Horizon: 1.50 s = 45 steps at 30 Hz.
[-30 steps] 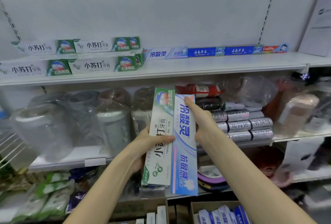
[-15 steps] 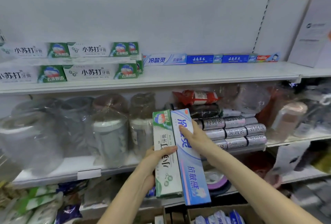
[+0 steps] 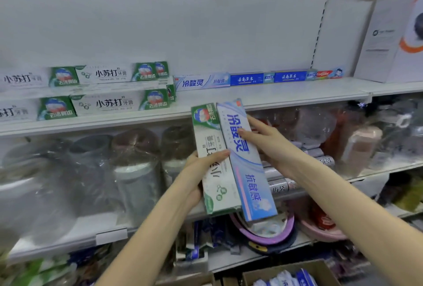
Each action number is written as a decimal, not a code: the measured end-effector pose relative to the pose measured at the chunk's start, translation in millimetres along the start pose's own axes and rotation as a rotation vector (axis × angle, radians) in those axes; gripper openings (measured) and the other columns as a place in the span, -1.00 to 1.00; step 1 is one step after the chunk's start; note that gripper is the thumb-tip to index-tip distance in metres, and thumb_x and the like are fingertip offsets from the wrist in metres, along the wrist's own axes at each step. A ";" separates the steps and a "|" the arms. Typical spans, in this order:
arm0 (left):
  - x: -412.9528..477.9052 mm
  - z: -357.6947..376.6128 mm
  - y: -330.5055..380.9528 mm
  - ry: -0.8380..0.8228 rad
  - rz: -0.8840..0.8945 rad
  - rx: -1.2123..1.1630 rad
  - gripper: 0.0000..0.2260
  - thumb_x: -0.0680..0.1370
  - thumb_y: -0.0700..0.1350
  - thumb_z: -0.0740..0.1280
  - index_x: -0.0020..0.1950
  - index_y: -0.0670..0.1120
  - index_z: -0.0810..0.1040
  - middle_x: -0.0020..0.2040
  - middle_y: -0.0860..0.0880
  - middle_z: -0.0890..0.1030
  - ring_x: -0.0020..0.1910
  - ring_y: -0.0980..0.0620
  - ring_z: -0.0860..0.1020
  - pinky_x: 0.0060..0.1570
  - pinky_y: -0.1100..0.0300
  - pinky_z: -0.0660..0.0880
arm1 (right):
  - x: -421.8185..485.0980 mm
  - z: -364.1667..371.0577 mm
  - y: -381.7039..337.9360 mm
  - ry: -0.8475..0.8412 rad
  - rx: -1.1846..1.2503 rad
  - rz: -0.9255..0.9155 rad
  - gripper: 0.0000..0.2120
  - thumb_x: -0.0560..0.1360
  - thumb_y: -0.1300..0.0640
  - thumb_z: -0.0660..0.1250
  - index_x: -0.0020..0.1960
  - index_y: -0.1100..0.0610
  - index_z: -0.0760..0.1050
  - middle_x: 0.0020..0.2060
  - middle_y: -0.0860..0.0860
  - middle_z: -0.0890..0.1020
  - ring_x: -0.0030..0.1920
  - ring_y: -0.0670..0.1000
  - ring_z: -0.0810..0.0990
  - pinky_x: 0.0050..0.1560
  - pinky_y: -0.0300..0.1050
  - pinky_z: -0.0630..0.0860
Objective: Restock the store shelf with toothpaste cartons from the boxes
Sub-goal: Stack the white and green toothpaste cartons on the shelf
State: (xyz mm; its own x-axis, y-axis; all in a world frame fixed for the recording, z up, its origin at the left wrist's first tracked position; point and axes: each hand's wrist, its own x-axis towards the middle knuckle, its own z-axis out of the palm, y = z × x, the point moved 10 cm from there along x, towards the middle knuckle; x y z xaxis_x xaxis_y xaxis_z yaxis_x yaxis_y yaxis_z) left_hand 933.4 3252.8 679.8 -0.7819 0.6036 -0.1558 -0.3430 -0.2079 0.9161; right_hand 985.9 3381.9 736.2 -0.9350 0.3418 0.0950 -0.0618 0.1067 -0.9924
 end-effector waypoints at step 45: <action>126.4 -55.2 208.3 0.550 0.339 -0.084 -0.89 0.49 -0.08 0.42 -0.05 -0.10 0.59 -0.23 -0.10 0.70 -0.34 -0.04 0.68 -0.37 0.00 0.63 | 319.3 -67.0 -93.7 -0.067 -1.003 -0.528 -0.66 0.42 -0.12 0.43 0.17 -0.07 0.57 0.04 0.00 0.50 0.10 0.05 0.51 0.07 0.03 0.48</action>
State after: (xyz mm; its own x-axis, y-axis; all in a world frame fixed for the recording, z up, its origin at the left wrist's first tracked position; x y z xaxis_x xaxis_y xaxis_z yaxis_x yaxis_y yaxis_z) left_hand 734.4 3243.3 830.5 -0.9986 0.0164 -0.0499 -0.0524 -0.3908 0.9190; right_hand 716.6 3543.5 864.7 -0.8937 -0.0155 0.4484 -0.1746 0.9326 -0.3158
